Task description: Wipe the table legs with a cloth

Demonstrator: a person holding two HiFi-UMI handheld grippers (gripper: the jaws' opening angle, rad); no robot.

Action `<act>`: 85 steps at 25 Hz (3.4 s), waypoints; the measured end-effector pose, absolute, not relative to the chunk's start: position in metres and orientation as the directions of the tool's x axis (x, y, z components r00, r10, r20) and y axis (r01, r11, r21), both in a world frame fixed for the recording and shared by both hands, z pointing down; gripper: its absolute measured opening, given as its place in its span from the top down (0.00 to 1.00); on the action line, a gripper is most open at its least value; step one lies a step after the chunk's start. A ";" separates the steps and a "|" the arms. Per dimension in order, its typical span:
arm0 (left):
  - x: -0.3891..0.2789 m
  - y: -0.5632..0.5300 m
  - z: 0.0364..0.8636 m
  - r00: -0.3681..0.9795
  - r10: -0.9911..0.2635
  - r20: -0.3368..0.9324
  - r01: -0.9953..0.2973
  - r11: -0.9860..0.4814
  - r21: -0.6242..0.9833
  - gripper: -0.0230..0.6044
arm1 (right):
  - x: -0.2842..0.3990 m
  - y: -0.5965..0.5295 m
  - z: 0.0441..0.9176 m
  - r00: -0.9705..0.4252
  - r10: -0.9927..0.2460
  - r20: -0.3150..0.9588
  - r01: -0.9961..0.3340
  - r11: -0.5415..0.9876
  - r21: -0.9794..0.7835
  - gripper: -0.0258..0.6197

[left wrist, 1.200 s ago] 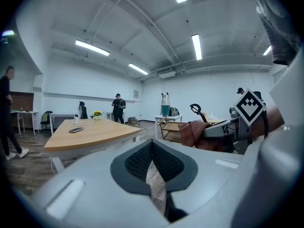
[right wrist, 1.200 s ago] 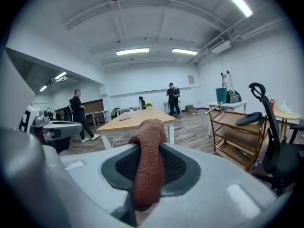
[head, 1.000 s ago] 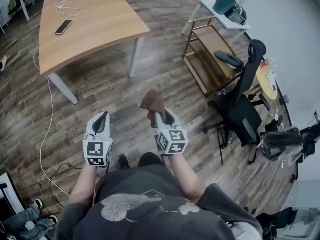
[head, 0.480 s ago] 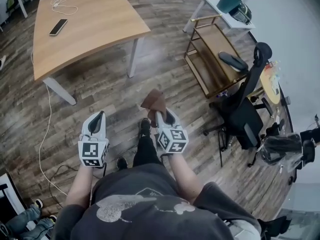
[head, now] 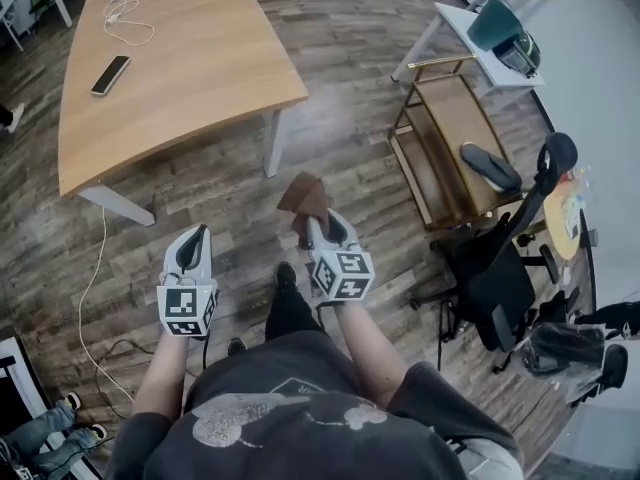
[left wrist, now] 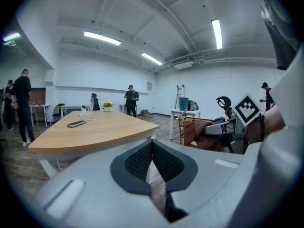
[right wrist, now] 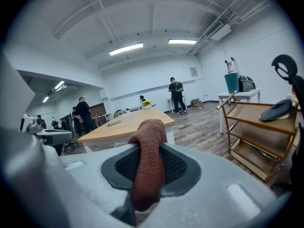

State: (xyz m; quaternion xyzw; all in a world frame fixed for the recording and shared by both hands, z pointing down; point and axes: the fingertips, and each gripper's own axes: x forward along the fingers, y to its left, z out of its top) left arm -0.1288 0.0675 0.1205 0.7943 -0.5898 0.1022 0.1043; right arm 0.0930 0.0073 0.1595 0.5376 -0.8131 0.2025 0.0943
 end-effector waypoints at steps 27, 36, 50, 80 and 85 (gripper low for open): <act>-0.128 -0.124 0.262 0.167 -0.901 0.400 -0.985 -0.139 0.099 0.93 | 0.039 -0.196 0.307 -0.498 -0.716 0.489 -0.866 0.437 -0.243 0.83; -0.112 -0.161 0.354 0.245 -0.898 0.366 -0.969 -0.233 0.076 0.93 | 0.016 -0.267 0.371 -0.494 -0.794 0.355 -0.865 0.407 -0.294 0.83; -0.138 -0.205 0.548 0.274 -0.889 0.367 -0.961 -0.262 0.083 0.93 | 0.020 -0.278 0.572 -0.488 -0.771 0.410 -0.873 0.442 -0.208 0.83; -0.143 -0.209 0.787 0.355 -0.843 0.404 -0.932 -0.351 0.086 0.93 | 0.010 -0.289 0.867 -0.437 -0.657 0.614 -0.891 0.409 -0.197 0.83; -0.146 -0.212 0.771 0.350 -0.851 0.391 -0.933 -0.353 0.068 0.93 | 0.017 -0.264 0.837 -0.471 -0.673 0.570 -0.878 0.419 -0.231 0.83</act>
